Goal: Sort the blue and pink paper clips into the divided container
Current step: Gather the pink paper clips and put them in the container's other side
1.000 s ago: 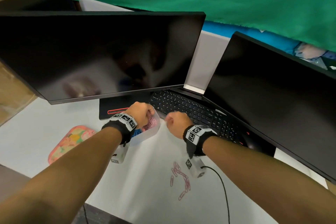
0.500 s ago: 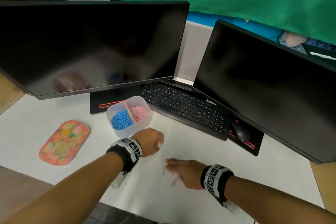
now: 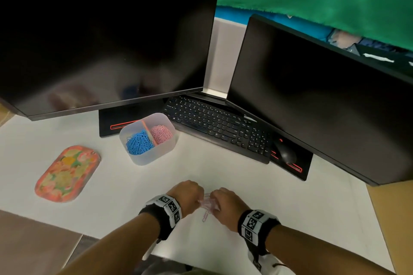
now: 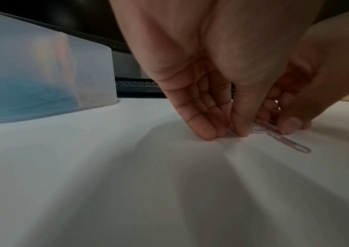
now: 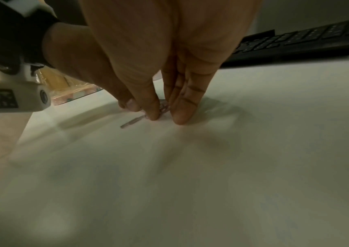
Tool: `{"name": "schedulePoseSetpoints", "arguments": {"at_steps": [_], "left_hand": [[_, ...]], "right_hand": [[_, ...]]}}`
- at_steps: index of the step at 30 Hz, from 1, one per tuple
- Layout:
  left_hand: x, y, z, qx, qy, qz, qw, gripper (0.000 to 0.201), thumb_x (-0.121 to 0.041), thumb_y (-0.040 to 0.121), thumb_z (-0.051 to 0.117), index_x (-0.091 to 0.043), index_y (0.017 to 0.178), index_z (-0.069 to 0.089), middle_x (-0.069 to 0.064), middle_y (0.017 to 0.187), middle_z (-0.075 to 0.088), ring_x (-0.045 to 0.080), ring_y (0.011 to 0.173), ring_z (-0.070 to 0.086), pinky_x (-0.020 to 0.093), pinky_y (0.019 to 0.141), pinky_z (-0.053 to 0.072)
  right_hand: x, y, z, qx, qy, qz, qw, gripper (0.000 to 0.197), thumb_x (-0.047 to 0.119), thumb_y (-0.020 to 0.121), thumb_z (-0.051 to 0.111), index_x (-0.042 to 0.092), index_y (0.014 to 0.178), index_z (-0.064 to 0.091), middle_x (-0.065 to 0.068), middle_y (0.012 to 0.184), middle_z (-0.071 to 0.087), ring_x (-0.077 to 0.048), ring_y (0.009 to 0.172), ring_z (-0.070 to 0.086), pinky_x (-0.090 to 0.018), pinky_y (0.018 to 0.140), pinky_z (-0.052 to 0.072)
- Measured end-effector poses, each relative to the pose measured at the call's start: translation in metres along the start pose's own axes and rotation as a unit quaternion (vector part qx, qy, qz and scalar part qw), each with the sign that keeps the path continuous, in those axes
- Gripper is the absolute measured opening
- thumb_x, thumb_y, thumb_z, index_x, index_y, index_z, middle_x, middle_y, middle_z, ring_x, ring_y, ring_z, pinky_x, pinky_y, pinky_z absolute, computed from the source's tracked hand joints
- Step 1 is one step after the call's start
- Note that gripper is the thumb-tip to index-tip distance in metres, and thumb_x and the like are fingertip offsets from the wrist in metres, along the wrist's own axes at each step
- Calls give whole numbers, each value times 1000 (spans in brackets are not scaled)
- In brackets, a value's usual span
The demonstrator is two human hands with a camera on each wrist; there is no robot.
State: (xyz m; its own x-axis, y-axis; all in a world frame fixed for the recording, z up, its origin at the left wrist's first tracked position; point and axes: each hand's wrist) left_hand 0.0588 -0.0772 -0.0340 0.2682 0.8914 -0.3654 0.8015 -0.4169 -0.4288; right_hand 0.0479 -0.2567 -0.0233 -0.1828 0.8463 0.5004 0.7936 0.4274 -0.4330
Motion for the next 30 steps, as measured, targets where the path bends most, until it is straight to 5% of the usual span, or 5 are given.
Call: {"name": "schedulePoseSetpoints", "arguments": {"at_steps": [5, 9, 12, 23, 30], "left_hand": [[0, -1, -1, -26, 1, -6, 1000, 24, -32, 91, 54, -16, 104, 67, 5, 105, 67, 24, 98, 62, 29, 81, 47], [8, -5, -1, -37, -24, -41, 998, 40, -35, 86, 62, -18, 122, 54, 3, 117, 60, 23, 104, 59, 30, 86, 46], [6, -6, 3, -40, -36, -51, 997, 53, -38, 83, 66, -21, 129, 47, 1, 121, 53, 24, 103, 60, 34, 87, 50], [-2, 4, 7, -59, -29, -22, 998, 27, -32, 92, 54, -20, 113, 66, 4, 108, 64, 24, 98, 62, 30, 82, 49], [3, 4, 8, -63, -20, -32, 997, 27, -37, 92, 54, -16, 102, 67, 4, 101, 66, 23, 94, 62, 29, 78, 48]], "right_hand": [[7, 6, -2, -7, 8, -5, 1000, 31, 27, 86, 62, 13, 113, 59, -6, 112, 59, -26, 104, 58, -34, 88, 49], [1, -1, -9, 47, -70, -18, 996, 76, 43, 76, 71, 21, 139, 34, 0, 127, 41, -21, 114, 50, -35, 93, 47], [2, 1, -5, 50, -100, -15, 994, 97, 54, 69, 74, 21, 144, 23, 0, 129, 36, -21, 117, 47, -36, 94, 48], [2, 14, -5, -17, -32, -34, 999, 36, 40, 85, 64, 15, 110, 58, -1, 108, 55, -23, 95, 60, -31, 79, 49], [-2, 19, -2, -20, -31, -42, 998, 29, 35, 87, 62, 12, 105, 59, -4, 107, 55, -26, 94, 60, -33, 79, 49]]}}
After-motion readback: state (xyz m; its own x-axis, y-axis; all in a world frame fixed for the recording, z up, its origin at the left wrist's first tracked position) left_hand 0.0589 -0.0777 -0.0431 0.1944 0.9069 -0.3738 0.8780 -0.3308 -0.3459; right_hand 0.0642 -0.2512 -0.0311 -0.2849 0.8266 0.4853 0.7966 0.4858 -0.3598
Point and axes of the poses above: each hand's wrist, its own y-axis towards the middle knuckle, its own z-axis out of the palm, x = y × z
